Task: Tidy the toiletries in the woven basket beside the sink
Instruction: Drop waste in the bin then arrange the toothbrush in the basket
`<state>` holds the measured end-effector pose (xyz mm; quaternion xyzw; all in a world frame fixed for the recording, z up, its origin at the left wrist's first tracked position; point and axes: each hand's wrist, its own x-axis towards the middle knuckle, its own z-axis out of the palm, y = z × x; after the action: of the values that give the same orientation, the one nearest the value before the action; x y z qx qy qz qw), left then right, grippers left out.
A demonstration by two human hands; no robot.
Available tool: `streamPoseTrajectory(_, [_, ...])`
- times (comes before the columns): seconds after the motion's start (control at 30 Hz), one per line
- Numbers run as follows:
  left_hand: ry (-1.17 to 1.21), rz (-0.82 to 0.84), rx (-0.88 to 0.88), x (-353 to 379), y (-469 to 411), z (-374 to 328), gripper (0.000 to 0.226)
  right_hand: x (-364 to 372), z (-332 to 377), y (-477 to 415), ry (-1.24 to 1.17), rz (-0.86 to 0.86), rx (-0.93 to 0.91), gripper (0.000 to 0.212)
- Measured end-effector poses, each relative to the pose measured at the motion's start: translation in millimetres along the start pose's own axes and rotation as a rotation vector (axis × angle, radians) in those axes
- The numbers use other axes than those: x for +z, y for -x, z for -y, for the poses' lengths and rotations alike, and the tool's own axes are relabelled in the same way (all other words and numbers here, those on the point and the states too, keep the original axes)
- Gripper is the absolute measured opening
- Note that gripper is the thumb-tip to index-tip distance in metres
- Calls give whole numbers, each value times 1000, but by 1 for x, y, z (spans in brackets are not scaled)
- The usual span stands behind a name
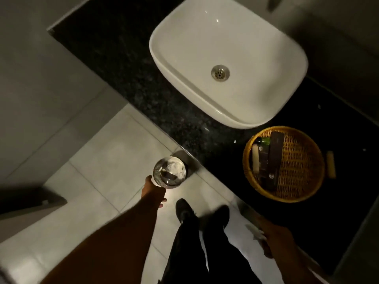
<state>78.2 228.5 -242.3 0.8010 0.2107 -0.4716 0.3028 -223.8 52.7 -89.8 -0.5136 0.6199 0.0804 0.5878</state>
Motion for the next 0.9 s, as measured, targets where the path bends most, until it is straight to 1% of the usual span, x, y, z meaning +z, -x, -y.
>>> streamPoseTrajectory(0.07, [-4, -37, -42, -5, 3, 14, 66, 10, 1, 6, -24, 15, -16, 29])
streamPoseTrajectory(0.13, [0, -90, -24, -12, 14, 23, 72, 17, 6, 4, -22, 12, -25, 38])
streamPoseTrajectory(0.2, [45, -137, 29, -22, 30, 23, 76, 22, 27, 3, -3, -2, -22, 45])
streamPoseTrajectory(0.27, [78, -178, 119, -31, 52, 15, 71, 23, 50, 1, -31, 2, 3, 44])
streamPoseTrajectory(0.3, [75, -187, 193, -34, 63, 10, 65, 20, 59, 0, -51, -16, -10, 41])
streamPoseTrajectory(0.33, [60, -189, 294, -36, 78, 2, 58, 17, 65, 0, -41, -43, -66, 40])
streamPoseTrajectory(0.4, [28, -196, 490, -38, 109, -21, 37, 9, 75, 3, 54, -99, -191, 45])
streamPoseTrajectory(0.43, [24, -200, 577, -35, 125, -36, 28, 5, 78, 6, 76, -124, -218, 47])
streamPoseTrajectory(0.47, [22, -211, 667, -31, 140, -50, 24, 2, 83, 6, 87, -140, -244, 44])
streamPoseTrajectory(0.53, [-23, -213, 919, -12, 178, -78, 21, -9, 90, 10, 149, -179, -290, 38])
streamPoseTrajectory(0.57, [-66, -169, 1068, 0, 197, -89, 22, -16, 94, 12, 191, -191, -306, 39])
streamPoseTrajectory(0.6, [-124, -68, 1209, 14, 215, -98, 24, -22, 97, 15, 222, -202, -325, 39])
streamPoseTrajectory(0.63, [-184, 88, 1304, 27, 230, -105, 26, -27, 99, 16, 255, -209, -347, 40])
streamPoseTrajectory(0.67, [-243, 286, 1316, 41, 243, -112, 27, -34, 101, 18, 292, -230, -384, 41])
streamPoseTrajectory(0.7, [-304, 485, 1262, 52, 253, -118, 27, -41, 103, 19, 332, -254, -416, 43])
streamPoseTrajectory(0.73, [-385, 632, 1194, 61, 259, -124, 27, -48, 105, 19, 357, -277, -438, 43])
streamPoseTrajectory(0.77, [-476, 707, 1172, 70, 264, -130, 27, -55, 108, 18, 369, -293, -449, 42])
streamPoseTrajectory(0.8, [-557, 718, 1204, 76, 266, -134, 27, -60, 110, 16, 371, -302, -451, 41])
streamPoseTrajectory(0.9, [-619, 738, 1271, 89, 276, -146, 28, -76, 112, 10, 337, -332, -407, 47])
